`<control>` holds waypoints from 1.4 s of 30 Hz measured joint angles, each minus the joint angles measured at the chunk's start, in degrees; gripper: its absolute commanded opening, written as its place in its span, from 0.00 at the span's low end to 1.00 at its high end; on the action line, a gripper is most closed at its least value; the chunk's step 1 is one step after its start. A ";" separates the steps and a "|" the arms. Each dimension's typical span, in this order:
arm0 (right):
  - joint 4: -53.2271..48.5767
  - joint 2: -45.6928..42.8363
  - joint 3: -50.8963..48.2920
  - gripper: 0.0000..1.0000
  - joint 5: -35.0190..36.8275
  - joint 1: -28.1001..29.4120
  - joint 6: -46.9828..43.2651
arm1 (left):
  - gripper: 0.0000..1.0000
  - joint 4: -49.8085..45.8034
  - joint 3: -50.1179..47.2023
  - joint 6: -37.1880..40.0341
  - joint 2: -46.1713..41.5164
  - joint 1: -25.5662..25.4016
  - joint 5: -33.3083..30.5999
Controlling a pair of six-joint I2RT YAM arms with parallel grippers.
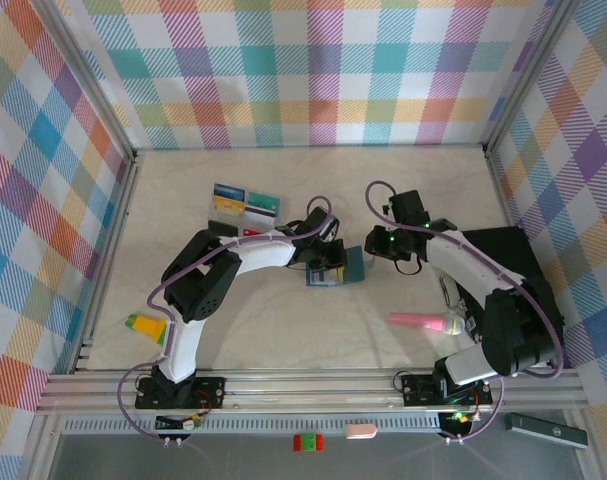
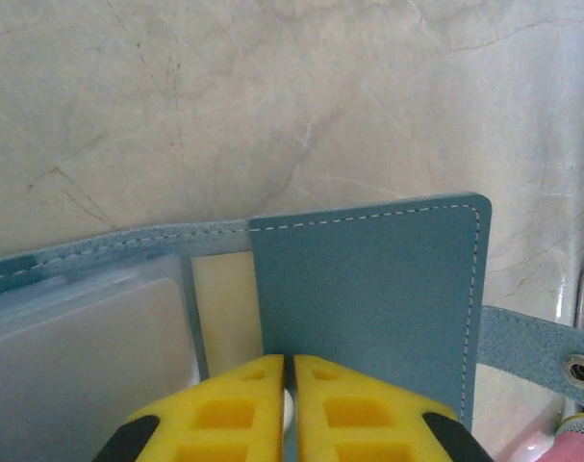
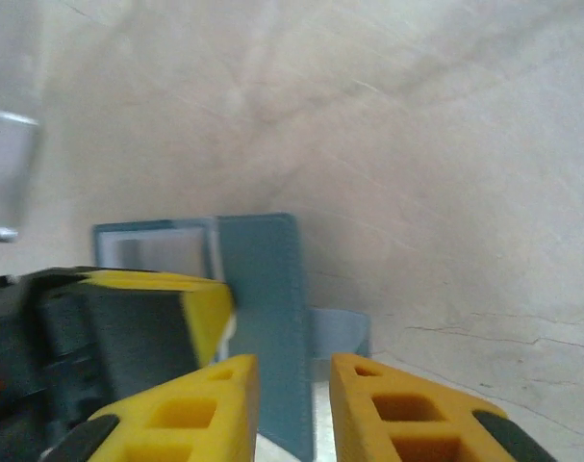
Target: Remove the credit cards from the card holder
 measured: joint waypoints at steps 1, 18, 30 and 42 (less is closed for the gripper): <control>0.15 -0.46 0.04 0.26 -0.98 0.00 -0.02 | 0.08 -0.48 0.15 0.07 0.04 -0.07 -0.09; 4.87 13.79 0.13 0.18 -11.76 0.00 4.74 | 0.19 0.61 -6.95 -3.76 -6.08 1.22 1.09; -2.38 16.09 9.84 0.36 -2.45 7.23 -0.13 | 0.38 0.74 -16.02 -6.34 -16.57 7.23 -1.77; -8.00 25.22 16.31 0.51 -1.55 12.66 -1.86 | 0.42 0.57 -19.23 -6.36 -19.52 8.37 -3.17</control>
